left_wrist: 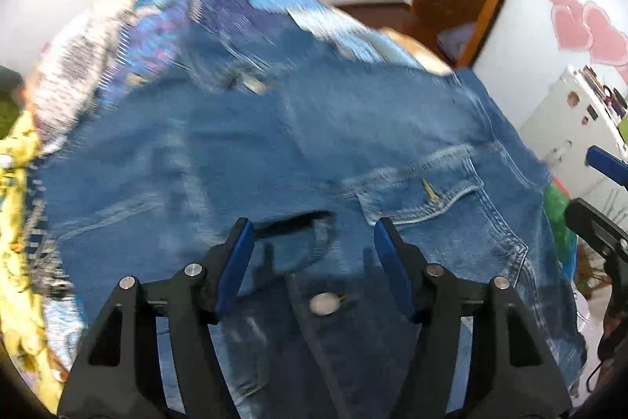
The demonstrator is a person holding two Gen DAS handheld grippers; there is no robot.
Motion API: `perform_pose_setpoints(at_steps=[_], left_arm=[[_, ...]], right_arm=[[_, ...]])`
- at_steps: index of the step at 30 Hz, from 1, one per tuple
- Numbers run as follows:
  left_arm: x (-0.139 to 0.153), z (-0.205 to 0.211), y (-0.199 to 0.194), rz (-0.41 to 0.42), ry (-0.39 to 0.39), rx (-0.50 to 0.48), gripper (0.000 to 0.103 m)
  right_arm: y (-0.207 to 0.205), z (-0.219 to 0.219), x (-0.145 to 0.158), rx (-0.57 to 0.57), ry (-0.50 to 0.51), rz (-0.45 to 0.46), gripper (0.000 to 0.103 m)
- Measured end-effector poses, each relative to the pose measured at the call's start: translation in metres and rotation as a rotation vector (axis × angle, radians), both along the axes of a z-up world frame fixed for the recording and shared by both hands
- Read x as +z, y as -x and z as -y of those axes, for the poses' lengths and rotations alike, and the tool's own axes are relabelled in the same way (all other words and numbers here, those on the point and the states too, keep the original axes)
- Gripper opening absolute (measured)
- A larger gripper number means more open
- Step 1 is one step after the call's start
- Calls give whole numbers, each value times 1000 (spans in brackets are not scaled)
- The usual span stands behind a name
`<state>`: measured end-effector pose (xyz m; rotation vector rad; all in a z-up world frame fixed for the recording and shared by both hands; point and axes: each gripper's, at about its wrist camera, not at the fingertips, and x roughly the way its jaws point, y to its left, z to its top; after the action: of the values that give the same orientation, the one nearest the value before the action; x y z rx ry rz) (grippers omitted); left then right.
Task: Fold large clothes
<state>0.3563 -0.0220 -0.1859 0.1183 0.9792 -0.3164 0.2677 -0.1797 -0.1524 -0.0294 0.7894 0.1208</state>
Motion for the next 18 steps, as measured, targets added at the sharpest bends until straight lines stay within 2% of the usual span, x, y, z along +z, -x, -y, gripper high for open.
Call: perform_pose_setpoints(at_steps=[1,3,5,6,9,12,15,18], left_arm=[[7,-10,-1,18,-4,15,66],[22,-36,10,68,-3,70,82],[29,-58,9,111,-13,122,94],[33,-74,16,146,-27,158,95],[33,-109,21,162,-76,219,95],[22,-140,27,139,-102,268,95],[5,-164,29,95,-105,315,95],[-9,-184,33,64,-91,348,95]], right_arm=[[-1,-5,2,13,1,3,103],[-4,-19,6,52,5,11,103],[-9,-36,10,94,22,23,103],[-11,-48,13,126,34,33,103],[-18,-80,14,217,68,44,103],[-27,-116,9,323,126,46,103],[-37,-151,-2,393,227,70,103],[-51,-182,-21,486,319,36,103]])
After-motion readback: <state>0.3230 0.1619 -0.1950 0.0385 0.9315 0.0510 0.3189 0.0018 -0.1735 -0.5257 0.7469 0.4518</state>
